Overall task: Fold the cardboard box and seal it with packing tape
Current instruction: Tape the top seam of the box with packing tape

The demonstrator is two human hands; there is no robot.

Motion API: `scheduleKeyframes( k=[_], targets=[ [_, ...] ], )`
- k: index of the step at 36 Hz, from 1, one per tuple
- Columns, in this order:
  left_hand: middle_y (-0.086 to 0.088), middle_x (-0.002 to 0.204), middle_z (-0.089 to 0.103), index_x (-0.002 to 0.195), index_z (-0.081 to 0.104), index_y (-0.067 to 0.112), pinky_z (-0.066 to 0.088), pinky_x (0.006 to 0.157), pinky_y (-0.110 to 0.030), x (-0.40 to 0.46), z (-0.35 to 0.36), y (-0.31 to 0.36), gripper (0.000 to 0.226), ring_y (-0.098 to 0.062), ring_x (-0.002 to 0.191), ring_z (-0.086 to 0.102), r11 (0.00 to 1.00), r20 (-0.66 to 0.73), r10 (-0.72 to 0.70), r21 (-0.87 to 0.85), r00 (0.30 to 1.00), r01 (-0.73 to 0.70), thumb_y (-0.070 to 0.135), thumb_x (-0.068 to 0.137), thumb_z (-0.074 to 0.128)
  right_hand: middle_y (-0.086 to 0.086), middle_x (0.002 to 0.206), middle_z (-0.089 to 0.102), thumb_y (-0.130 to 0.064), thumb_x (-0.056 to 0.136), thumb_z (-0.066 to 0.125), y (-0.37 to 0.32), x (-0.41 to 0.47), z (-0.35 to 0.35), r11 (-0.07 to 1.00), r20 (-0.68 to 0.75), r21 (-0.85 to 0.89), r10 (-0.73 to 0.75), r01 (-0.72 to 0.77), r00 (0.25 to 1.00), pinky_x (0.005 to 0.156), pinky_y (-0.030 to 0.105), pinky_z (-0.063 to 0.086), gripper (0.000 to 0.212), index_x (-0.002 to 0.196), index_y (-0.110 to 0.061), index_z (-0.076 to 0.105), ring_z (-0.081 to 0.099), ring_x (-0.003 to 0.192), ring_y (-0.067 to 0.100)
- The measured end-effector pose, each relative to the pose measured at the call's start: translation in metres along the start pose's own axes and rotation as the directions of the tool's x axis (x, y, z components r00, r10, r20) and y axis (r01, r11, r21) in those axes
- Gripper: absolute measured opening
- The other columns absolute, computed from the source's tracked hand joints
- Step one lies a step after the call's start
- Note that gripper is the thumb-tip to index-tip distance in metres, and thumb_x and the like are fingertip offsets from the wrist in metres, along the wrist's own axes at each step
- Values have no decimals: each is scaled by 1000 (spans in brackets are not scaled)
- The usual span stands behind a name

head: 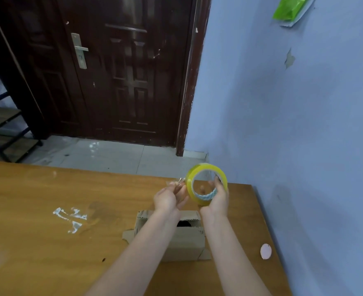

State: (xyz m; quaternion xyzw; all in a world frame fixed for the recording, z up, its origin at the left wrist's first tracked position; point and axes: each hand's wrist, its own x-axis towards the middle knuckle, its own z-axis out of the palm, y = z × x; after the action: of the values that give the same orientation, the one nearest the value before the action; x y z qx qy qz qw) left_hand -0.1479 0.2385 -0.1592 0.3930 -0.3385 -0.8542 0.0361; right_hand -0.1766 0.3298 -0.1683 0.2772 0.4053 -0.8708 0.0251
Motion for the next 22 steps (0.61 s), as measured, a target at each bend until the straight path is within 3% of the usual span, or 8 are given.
scheduleKeyframes(
  k=[4,7,9,12,14,18,20,22],
  targets=[
    [-8,80,68,88,57,4,57,52,-29,2,-6,-6,16,-8,49,67,998,-5,-55,-32,998,55,12,98,48,-2,100,62,-24,84,68,4,1,-6,995,112,91,-49,38,993,74,35,53,26,109,-18,64,62,85,14],
    [-10,73,69,83,57,2,57,49,-31,2,-11,-10,20,-13,46,67,993,-8,-94,-70,996,93,11,98,47,-1,80,60,-16,83,68,4,2,-13,994,129,71,-90,82,988,65,27,49,9,92,-17,66,56,70,11],
    [-10,61,69,80,55,2,58,51,-36,3,-16,-13,23,-18,44,66,990,1,-114,-86,993,114,11,99,46,-4,71,56,-5,82,67,1,3,-18,970,161,-28,-232,240,959,62,26,45,17,83,-22,68,50,63,11],
    [-9,59,68,79,57,2,55,49,-35,6,-25,-18,23,-21,47,67,997,-5,-71,-7,997,71,11,98,47,-14,68,60,-1,69,61,-6,2,-26,730,402,-294,-491,617,773,58,14,46,32,80,-31,66,53,62,2],
    [-11,66,68,81,59,0,55,47,-32,8,-30,-21,20,-22,50,67,999,-30,-16,43,999,17,9,96,50,-20,76,64,-3,62,58,-8,1,-29,587,545,-395,-470,707,695,60,8,46,39,84,-35,64,58,68,-4],
    [-14,73,66,79,59,-1,53,41,-30,8,-35,-26,19,-26,51,67,998,-70,12,62,997,-8,3,94,48,-28,79,63,-4,63,67,-14,4,-24,334,706,-527,-339,782,621,64,16,50,50,84,-49,62,59,76,-8],
    [-15,73,64,79,58,-2,53,39,-30,7,-34,-26,20,-29,57,65,997,-89,1,71,996,5,-1,93,44,-27,80,62,-13,62,64,-16,3,-21,247,758,-532,-288,810,586,65,8,46,41,94,-39,66,60,80,-8],
    [-16,74,64,82,58,-3,52,38,-30,7,-32,-24,20,-30,59,64,996,-99,-6,90,995,15,-4,92,41,-15,94,65,-13,61,59,-20,4,-16,180,782,-540,-253,822,569,71,5,41,47,108,-15,68,59,84,-1]
  ],
)
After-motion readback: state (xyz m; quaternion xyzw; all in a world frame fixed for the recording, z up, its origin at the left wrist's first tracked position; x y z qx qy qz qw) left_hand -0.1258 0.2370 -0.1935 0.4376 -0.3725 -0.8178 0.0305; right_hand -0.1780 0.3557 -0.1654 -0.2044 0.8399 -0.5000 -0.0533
